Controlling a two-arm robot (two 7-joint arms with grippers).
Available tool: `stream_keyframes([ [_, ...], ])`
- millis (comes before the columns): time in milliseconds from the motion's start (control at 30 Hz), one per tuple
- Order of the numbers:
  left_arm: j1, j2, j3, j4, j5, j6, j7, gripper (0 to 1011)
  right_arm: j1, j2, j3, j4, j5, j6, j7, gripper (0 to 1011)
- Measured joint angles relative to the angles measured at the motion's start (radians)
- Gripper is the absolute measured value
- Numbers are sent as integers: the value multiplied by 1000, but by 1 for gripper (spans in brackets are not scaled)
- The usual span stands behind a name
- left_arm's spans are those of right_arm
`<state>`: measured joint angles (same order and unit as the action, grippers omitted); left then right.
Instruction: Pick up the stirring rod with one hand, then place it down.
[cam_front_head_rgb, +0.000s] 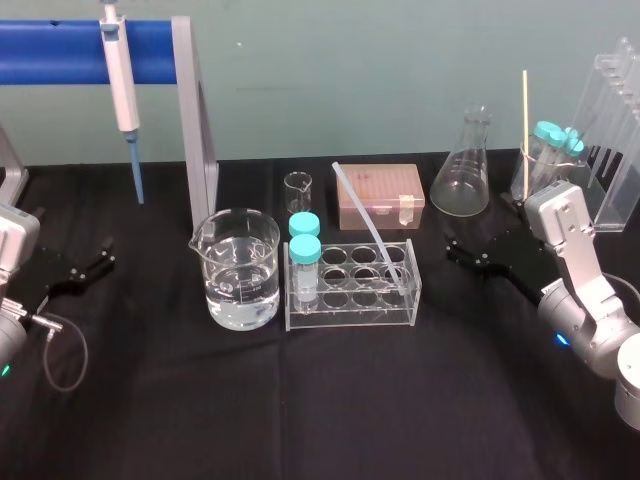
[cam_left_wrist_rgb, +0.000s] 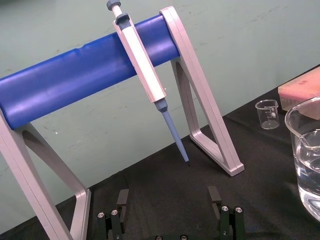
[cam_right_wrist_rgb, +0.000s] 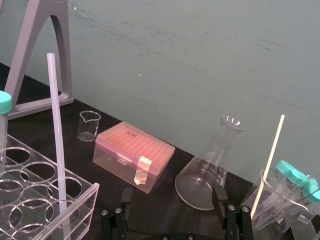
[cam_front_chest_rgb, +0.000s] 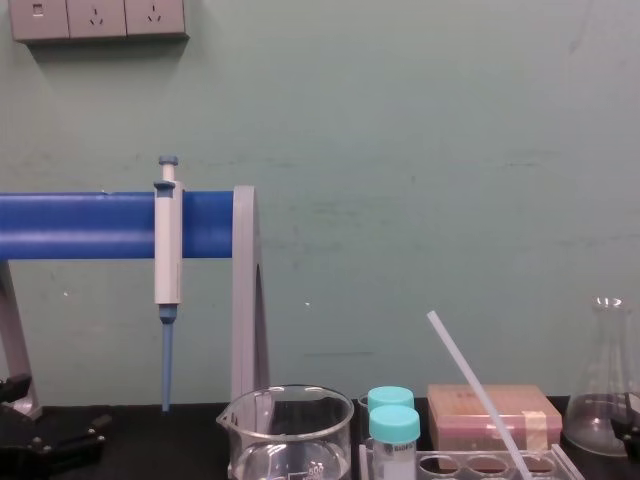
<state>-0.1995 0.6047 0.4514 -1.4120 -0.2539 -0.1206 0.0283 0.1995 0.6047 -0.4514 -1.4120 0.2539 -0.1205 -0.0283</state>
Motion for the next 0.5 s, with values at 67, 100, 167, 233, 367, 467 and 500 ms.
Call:
stream_keyframes([
  [67, 0, 0, 0, 0, 0, 0, 0, 1000, 0, 0, 0, 0, 0, 0, 0, 1003],
  [100, 0, 0, 0, 0, 0, 0, 0, 1000, 0, 0, 0, 0, 0, 0, 0, 1003],
  [167, 0, 0, 0, 0, 0, 0, 0, 1000, 0, 0, 0, 0, 0, 0, 0, 1003],
  [233, 0, 0, 0, 0, 0, 0, 0, 1000, 0, 0, 0, 0, 0, 0, 0, 1003],
  [367, 0, 0, 0, 0, 0, 0, 0, 1000, 0, 0, 0, 0, 0, 0, 0, 1003],
  [467, 0, 0, 0, 0, 0, 0, 0, 1000, 0, 0, 0, 0, 0, 0, 0, 1003],
  [500, 0, 0, 0, 0, 0, 0, 0, 1000, 0, 0, 0, 0, 0, 0, 0, 1003],
])
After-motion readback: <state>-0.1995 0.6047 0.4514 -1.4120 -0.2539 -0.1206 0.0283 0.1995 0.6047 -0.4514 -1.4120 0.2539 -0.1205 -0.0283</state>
